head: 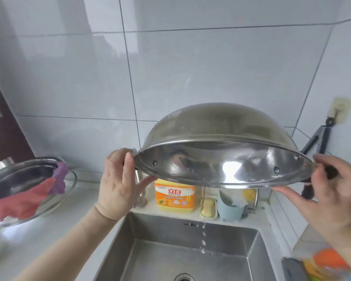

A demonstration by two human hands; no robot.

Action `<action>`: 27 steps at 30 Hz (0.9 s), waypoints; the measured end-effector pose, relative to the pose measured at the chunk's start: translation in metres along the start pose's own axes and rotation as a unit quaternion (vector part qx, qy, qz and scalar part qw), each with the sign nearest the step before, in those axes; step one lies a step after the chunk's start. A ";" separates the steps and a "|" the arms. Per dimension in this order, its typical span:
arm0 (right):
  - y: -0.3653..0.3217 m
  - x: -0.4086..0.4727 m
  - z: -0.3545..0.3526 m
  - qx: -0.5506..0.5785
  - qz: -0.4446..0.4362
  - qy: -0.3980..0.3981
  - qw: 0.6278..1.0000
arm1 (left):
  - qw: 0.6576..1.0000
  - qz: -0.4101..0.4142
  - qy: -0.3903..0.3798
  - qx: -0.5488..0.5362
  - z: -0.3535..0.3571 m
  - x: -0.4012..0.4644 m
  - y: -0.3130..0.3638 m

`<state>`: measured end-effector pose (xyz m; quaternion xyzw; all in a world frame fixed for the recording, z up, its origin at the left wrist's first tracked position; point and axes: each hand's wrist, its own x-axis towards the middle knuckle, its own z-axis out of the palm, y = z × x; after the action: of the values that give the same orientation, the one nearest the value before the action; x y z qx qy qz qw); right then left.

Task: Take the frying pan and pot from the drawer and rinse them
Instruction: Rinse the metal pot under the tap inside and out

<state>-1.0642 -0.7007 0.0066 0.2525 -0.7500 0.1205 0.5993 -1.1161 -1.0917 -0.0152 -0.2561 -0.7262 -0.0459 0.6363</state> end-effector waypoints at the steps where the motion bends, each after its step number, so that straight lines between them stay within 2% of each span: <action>1: 0.003 0.005 -0.002 -0.002 -0.004 0.005 1.000 | 1.000 0.000 0.002 0.008 -0.001 0.008 -0.001; 7: 0.025 0.035 -0.017 0.023 -0.042 0.000 0.999 | 0.999 -0.003 0.016 0.049 -0.007 0.045 0.009; 14: 0.049 0.040 -0.031 0.067 -0.060 -0.014 0.996 | 0.998 -0.010 -0.014 0.068 -0.013 0.057 0.041; 16: 0.053 0.033 -0.031 0.081 -0.035 -0.039 0.995 | 0.997 -0.032 -0.049 0.053 -0.014 0.054 0.049; 19: 0.061 0.019 -0.026 0.100 0.039 -0.166 0.980 | 0.981 -0.102 -0.167 -0.009 -0.015 0.046 0.054; 21: 0.066 0.015 -0.021 0.127 0.102 -0.271 0.949 | 0.947 -0.163 -0.273 -0.055 -0.016 0.040 0.055; 22: 0.070 0.013 -0.017 0.142 0.131 -0.322 0.927 | 0.917 -0.196 -0.337 -0.081 -0.015 0.037 0.056; 24: 0.075 0.007 -0.007 0.169 0.185 -0.424 0.870 | 0.840 -0.250 -0.461 -0.141 -0.012 0.028 0.058; 27: 0.079 -0.010 0.005 0.202 0.216 -0.531 0.794 | 0.735 -0.303 -0.567 -0.213 -0.004 0.008 0.055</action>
<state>-1.1082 -0.6337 0.0053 0.2241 -0.9439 0.2424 0.0005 -1.0891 -1.0433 -0.0210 -0.1294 -0.9630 -0.2362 -0.0126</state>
